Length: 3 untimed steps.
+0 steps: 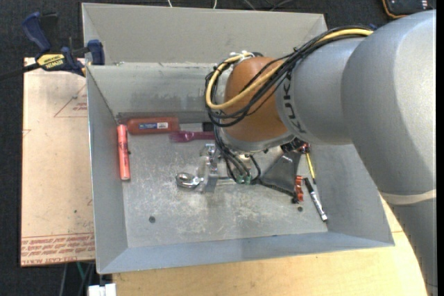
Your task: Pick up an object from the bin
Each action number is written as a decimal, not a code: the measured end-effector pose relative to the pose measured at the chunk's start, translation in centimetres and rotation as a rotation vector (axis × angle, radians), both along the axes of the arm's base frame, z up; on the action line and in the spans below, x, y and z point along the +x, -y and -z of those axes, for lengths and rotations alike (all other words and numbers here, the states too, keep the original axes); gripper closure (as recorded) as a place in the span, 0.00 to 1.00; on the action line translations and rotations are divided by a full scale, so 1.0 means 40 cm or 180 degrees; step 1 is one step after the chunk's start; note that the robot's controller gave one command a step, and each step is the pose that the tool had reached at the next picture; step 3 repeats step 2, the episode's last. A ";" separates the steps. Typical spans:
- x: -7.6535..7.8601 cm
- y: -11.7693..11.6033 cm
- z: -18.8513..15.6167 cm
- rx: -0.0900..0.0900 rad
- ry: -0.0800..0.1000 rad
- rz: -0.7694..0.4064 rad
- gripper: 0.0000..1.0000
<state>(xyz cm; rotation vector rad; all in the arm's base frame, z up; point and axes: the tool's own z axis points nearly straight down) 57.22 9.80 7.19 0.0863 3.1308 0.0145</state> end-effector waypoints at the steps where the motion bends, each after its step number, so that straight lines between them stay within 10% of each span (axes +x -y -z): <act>1: -0.007 0.001 -0.062 -0.0003 -0.0030 0.0001 1.00; 3: -0.001 0.000 -0.163 0.0002 -0.0002 0.0001 1.00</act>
Offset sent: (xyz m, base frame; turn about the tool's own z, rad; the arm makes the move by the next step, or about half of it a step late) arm -0.0030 -0.0005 0.0238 0.0004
